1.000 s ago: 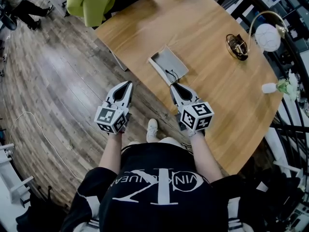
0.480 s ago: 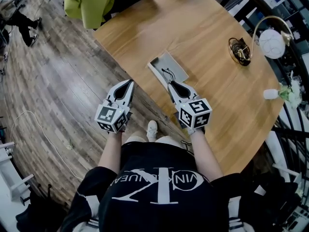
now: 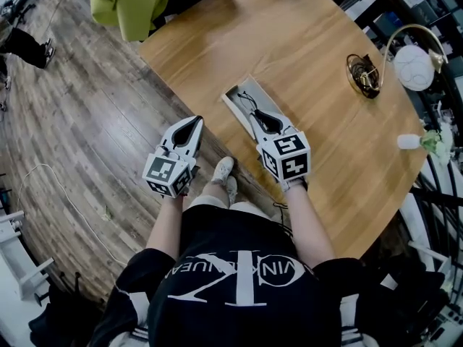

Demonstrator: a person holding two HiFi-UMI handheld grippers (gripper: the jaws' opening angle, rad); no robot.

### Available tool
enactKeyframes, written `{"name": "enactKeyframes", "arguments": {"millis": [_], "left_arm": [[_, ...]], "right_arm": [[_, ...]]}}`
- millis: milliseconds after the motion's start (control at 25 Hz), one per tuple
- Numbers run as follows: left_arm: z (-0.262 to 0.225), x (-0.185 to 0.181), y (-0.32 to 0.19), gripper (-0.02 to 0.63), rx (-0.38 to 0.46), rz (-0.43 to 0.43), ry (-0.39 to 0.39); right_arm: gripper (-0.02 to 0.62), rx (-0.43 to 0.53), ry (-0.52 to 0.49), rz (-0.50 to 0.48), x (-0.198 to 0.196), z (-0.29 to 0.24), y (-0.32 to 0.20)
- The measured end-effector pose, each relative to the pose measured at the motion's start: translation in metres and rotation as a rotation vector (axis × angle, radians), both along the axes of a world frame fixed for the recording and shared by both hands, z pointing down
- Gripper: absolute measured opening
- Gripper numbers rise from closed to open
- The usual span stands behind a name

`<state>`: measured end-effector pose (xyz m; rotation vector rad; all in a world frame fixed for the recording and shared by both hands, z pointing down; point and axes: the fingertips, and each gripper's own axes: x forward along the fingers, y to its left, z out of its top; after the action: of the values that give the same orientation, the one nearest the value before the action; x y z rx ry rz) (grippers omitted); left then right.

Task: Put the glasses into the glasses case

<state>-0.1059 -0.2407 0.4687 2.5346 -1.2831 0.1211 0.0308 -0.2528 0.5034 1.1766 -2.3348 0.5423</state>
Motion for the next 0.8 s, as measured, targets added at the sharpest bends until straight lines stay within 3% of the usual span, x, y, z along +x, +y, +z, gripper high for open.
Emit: {"name": "enactKeyframes", "arguments": {"millis": [800], "left_arm": [[0.011,-0.004,-0.052,0.018,-0.028,0.022,0.024]], "right_arm": [[0.057,-0.111,0.183,-0.054,-0.009,0.037,-0.037]]}}
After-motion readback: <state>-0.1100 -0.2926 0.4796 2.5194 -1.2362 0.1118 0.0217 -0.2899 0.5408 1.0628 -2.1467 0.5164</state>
